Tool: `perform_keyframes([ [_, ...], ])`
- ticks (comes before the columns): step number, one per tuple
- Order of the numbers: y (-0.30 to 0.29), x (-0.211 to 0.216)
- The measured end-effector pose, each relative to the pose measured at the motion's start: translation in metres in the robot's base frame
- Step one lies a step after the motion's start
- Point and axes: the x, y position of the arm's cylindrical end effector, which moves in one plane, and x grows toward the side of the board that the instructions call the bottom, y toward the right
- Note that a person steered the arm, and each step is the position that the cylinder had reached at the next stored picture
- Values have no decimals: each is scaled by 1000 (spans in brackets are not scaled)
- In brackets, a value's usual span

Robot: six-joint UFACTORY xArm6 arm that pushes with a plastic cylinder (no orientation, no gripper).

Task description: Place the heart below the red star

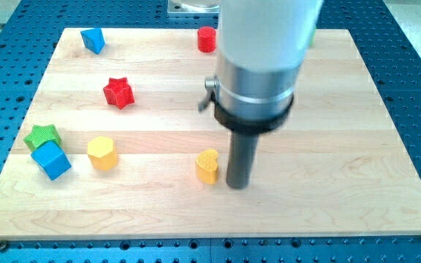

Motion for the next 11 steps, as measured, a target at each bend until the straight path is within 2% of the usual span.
perform_keyframes([
  [1, -84, -29],
  [2, -51, 16],
  [3, -111, 31],
  [4, -113, -13],
  [5, -74, -16],
  [6, -92, -57],
  [7, -162, -90],
  [8, -128, -67],
  [9, -95, -21],
  [10, -136, -14],
  [11, -163, -56],
])
